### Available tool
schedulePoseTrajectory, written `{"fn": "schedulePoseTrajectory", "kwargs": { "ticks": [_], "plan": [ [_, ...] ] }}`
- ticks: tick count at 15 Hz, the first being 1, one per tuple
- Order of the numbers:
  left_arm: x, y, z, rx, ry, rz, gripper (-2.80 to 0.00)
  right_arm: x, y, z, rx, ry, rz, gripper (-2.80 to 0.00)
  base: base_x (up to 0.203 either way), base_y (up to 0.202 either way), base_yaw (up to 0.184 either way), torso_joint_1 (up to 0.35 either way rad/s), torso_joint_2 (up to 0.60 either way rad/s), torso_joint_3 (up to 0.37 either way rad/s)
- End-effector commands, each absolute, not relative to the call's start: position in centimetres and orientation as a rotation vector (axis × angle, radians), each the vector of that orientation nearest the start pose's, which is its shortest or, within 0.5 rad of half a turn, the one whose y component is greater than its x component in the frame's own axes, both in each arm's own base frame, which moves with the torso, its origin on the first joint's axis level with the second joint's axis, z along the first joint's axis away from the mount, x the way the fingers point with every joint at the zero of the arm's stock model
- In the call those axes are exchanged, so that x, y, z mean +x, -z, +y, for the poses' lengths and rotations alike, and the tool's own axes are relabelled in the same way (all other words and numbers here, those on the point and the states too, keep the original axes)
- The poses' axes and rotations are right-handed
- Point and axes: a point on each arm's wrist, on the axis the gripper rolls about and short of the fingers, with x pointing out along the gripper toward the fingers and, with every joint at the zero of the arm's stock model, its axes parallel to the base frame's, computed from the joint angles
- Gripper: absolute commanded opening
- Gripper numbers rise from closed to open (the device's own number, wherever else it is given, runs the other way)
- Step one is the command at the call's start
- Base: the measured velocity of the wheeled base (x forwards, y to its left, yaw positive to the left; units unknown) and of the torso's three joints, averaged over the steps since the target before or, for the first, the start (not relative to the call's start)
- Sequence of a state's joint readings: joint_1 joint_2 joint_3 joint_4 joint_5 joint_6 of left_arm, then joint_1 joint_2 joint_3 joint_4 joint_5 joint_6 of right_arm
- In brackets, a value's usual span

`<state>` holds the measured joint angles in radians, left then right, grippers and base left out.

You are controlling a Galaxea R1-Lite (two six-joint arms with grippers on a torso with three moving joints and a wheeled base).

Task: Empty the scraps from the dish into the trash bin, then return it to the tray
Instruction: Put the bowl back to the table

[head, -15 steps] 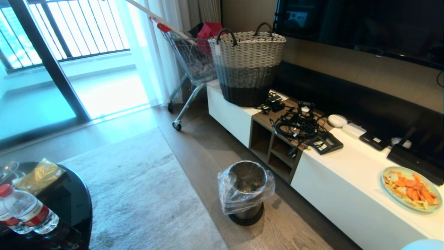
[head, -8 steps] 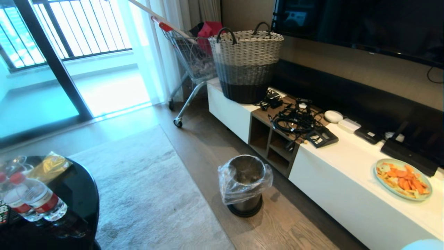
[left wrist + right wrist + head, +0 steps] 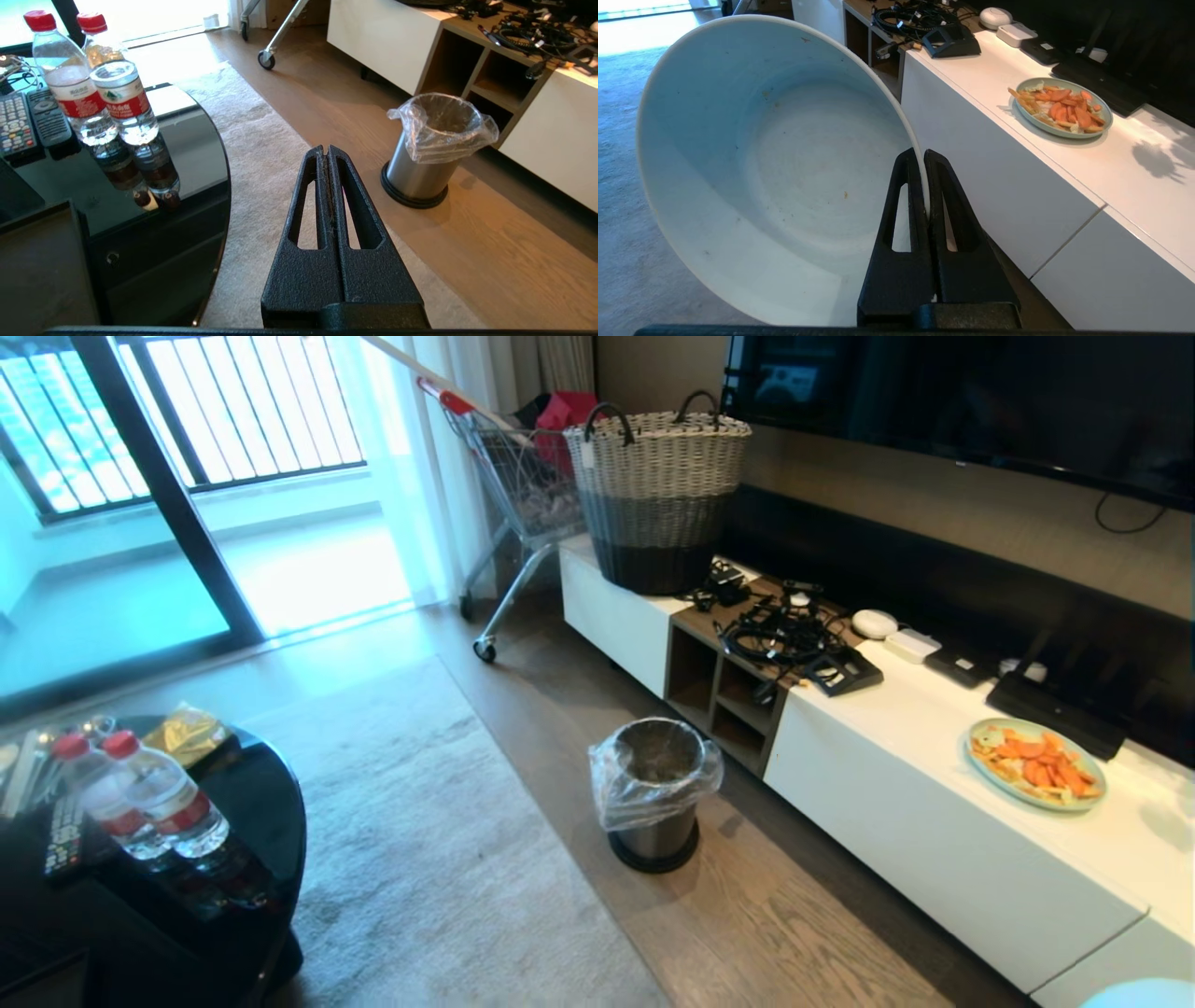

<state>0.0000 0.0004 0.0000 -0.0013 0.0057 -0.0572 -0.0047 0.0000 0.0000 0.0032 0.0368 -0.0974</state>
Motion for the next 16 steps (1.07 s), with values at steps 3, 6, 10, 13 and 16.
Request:
{"fn": "schedulePoseTrajectory", "kwargs": {
  "ticks": [3, 6, 10, 13, 16],
  "plan": [
    [-2.27, -7.57, 0.01, -0.058, -0.006, -0.001, -2.8, -2.27, -7.52, 0.09, -0.098, -0.032, 0.003, -2.8, -0.182, 0.0, 0.0, 0.001, 0.0, 0.003],
    [-2.27, -7.57, 0.01, -0.057, -0.006, -0.001, -2.8, -2.28, -7.52, 0.09, -0.098, -0.032, 0.001, -2.8, -0.034, 0.0, -0.001, 0.001, 0.0, 0.003],
    [-2.27, -7.57, 0.01, -0.057, -0.007, -0.001, -2.8, -2.28, -7.52, 0.09, -0.098, -0.032, 0.002, -2.8, 0.0, 0.0, 0.0, 0.0, 0.0, 0.0],
    [-2.28, -7.56, 0.01, -0.057, -0.006, -0.002, -2.8, -2.27, -7.52, 0.09, -0.098, -0.032, 0.002, -2.8, 0.0, 0.0, 0.0, 0.0, 0.0, 0.0],
    [-2.28, -7.56, 0.01, -0.057, -0.006, -0.002, -2.8, -2.28, -7.52, 0.09, -0.098, -0.032, 0.002, -2.8, 0.0, 0.0, 0.0, 0.0, 0.0, 0.0]
  ]
}}
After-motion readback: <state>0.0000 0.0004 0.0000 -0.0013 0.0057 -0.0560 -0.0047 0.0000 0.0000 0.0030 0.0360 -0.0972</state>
